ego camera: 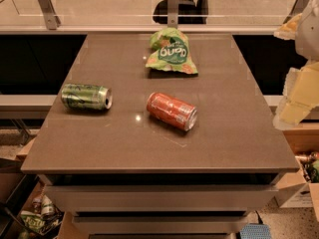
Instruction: Place coke can upright
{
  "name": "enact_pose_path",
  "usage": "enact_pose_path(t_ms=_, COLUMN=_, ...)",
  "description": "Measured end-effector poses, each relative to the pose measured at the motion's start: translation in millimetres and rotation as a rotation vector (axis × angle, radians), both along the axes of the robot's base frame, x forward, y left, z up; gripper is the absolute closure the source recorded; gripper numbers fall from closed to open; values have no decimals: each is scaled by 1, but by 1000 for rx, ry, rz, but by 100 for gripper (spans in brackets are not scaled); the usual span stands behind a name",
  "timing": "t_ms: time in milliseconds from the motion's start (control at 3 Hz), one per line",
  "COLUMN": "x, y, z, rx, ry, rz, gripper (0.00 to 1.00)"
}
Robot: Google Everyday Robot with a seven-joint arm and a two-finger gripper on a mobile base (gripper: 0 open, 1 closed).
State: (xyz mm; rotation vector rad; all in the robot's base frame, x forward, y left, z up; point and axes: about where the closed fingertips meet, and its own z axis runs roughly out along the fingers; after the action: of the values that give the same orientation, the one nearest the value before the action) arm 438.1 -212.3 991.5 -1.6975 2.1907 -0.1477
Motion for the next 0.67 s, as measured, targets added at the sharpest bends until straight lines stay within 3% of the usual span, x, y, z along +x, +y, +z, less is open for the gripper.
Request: enact_pose_path(t_ms=667, x=-1, y=12, z=0, rx=31, ry=-2, rz=-12, gripper=0)
